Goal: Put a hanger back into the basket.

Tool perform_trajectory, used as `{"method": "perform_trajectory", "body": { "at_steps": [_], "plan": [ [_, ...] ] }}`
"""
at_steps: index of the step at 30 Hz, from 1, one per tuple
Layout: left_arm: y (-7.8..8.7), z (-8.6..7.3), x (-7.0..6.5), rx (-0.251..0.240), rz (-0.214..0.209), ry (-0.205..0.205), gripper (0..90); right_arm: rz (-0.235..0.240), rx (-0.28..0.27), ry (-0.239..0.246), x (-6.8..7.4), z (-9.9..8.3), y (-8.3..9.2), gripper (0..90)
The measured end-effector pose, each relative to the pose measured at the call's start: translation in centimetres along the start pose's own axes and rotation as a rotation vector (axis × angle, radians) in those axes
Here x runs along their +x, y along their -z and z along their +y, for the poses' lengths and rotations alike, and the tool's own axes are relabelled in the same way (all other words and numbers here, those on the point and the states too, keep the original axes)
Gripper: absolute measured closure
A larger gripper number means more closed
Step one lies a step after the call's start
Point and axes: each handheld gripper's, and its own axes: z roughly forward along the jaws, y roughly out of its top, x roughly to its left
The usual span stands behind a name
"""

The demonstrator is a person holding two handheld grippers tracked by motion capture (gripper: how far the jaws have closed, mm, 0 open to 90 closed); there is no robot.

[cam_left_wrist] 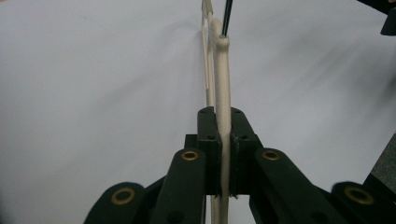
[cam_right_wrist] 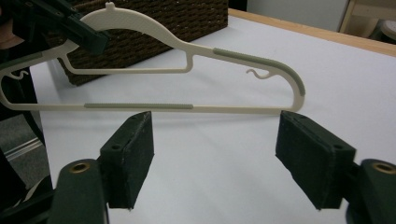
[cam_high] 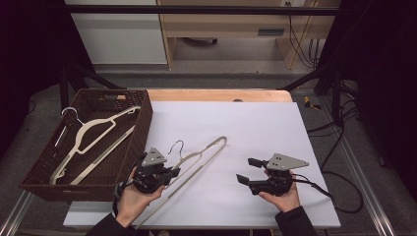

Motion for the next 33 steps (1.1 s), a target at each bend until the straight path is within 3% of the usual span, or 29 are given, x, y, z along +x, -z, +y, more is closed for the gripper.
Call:
{"method": "perform_trajectory", "body": {
  "at_steps": [4, 12, 16, 21, 27, 33],
  "plan": [
    [1.0, 0.4, 0.3, -0.037, -0.047, 0.005, 85.7, -0.024, -0.017, -0.018, -0.4, 0.1, 0.8, 21.3],
    [4.5, 1.9, 0.7, -0.126, -0.083, -0.043, 85.8, -0.086, -0.041, -0.034, -1.0, 0.4, 2.1, 11.6],
    [6.4, 3.0, 1.0, -0.168, -0.091, -0.074, 85.8, -0.114, -0.048, -0.039, -1.3, 0.5, 2.7, 8.5],
    [7.9, 4.2, 1.7, -0.187, -0.09, -0.127, 85.7, -0.136, -0.048, -0.04, -1.5, 0.5, 3.2, 7.1],
    [9.7, 5.9, 4.0, -0.212, -0.082, -0.146, 85.7, -0.147, -0.047, -0.051, -1.8, 0.4, 3.4, 6.7],
    [10.8, 6.9, 6.4, -0.222, -0.052, -0.133, 85.8, -0.15, -0.052, -0.053, -1.8, 0.5, 3.7, 6.7]
  ]
}}
